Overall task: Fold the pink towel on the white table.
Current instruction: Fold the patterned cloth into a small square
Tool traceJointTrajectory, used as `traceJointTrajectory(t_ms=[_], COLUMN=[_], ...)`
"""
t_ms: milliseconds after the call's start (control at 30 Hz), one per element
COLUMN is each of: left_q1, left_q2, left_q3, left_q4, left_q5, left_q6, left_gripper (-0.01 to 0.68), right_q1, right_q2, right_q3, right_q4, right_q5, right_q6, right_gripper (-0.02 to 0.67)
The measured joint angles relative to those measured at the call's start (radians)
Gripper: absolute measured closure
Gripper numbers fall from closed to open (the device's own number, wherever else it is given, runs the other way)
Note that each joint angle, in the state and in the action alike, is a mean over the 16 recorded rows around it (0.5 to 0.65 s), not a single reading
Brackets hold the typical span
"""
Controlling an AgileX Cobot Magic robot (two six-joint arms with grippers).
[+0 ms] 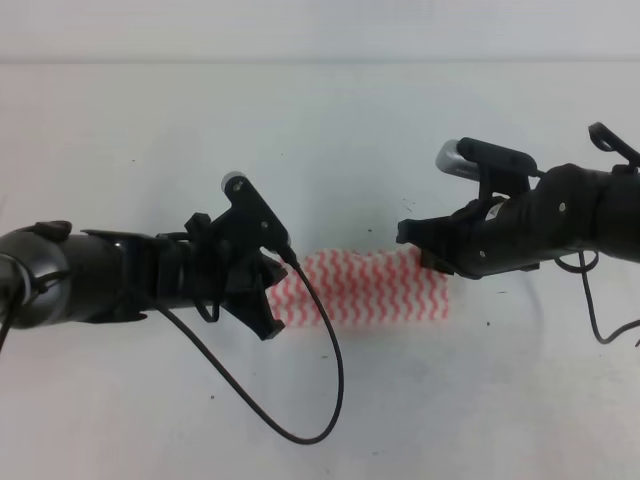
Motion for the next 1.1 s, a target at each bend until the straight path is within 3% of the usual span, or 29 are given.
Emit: traceJointTrajectory(t_ms=[1100], left_q1=[0.000], left_q2=[0.036], left_q3=[-0.031], left_q4=[0.000], left_q5=[-0.039], left_q6=[0.000], left_gripper=[0.674], right_q1=[0.000], right_q2=[0.029], right_q3=[-0.057], right_q4=[-0.001], right_q5=[0.029], right_q6=[-0.017], right_gripper=[0.665])
